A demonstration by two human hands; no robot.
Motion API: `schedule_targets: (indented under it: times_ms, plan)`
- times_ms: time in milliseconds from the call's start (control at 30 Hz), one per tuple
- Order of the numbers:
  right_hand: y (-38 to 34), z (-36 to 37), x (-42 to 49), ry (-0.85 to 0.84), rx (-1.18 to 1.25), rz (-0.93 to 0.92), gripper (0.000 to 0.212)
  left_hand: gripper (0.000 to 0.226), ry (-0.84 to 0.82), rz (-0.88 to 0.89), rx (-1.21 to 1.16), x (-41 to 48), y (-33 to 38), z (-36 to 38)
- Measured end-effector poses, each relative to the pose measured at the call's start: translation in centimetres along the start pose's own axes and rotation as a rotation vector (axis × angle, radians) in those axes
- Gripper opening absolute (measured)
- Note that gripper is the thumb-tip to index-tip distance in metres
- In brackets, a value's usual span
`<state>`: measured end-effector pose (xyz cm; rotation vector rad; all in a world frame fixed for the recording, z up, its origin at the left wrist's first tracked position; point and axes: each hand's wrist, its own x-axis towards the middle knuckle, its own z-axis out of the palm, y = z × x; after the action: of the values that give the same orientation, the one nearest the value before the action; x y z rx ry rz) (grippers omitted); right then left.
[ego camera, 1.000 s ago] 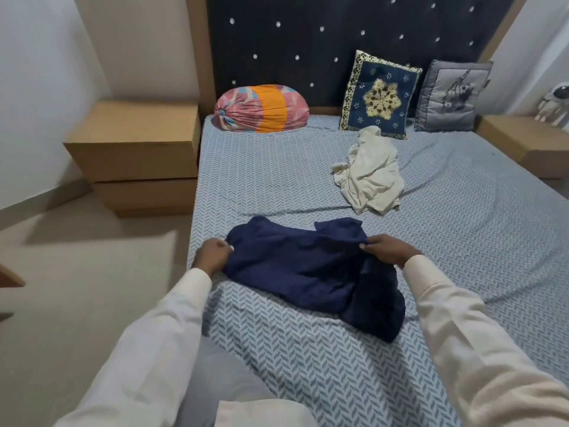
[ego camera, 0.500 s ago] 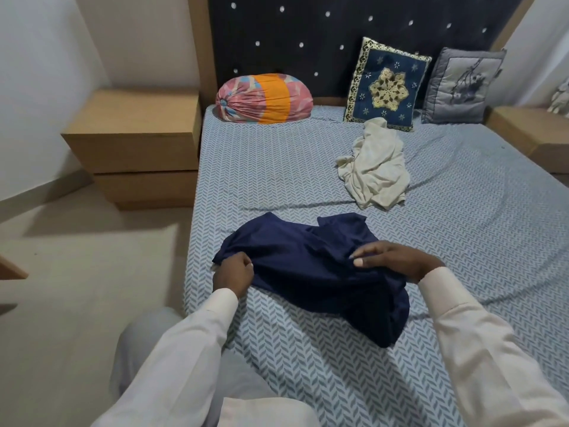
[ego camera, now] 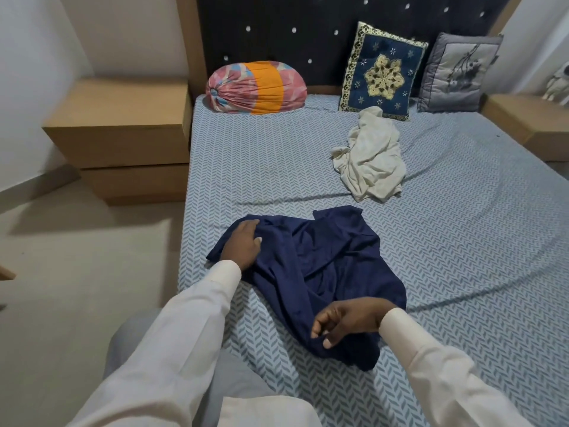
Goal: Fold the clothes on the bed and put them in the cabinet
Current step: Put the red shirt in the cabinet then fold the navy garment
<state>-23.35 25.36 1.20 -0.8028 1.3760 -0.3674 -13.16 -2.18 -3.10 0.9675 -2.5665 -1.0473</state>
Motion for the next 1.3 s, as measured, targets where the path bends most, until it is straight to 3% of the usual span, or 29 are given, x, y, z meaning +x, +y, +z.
schedule_targets:
  times_ms: [200,433,500,600,733,867,1133,1300]
  plan:
    - [0.4,-0.2,0.1,0.067,-0.026,0.039,0.033,0.048,-0.182,-0.016,0.043,3.6,2.7,0.4]
    - [1.1,-1.4,-1.8,0.113,-0.017,0.050,0.024,0.063,-0.368,-0.081,0.100,5.7,2.6,2.9]
    - [1.0,-2.1,-2.5,0.100,-0.010,0.089,0.020,0.050,-0.330,-0.106,0.113,6.0,2.2,3.5]
    - [0.8,-3.2,-3.1,0.086,0.020,0.142,0.019,0.006,-0.236,-0.081,0.048,6.4,1.4,3.8]
    - [0.8,-4.3,-3.0,0.082,0.045,0.137,0.023,0.008,-0.157,-0.069,-0.071,5.8,1.0,3.1]
    - [0.3,-4.5,-2.2,0.069,0.034,0.137,0.022,0.033,-0.205,-0.086,-0.065,5.9,0.8,3.2]
    - [0.5,-3.7,-1.4,0.051,0.017,0.179,0.022,0.042,-0.302,-0.192,0.085,6.4,1.7,4.0]
    - [1.2,-2.5,-0.5,-0.027,0.000,0.231,0.019,0.011,-0.154,-0.146,-0.124,5.5,1.2,3.5]
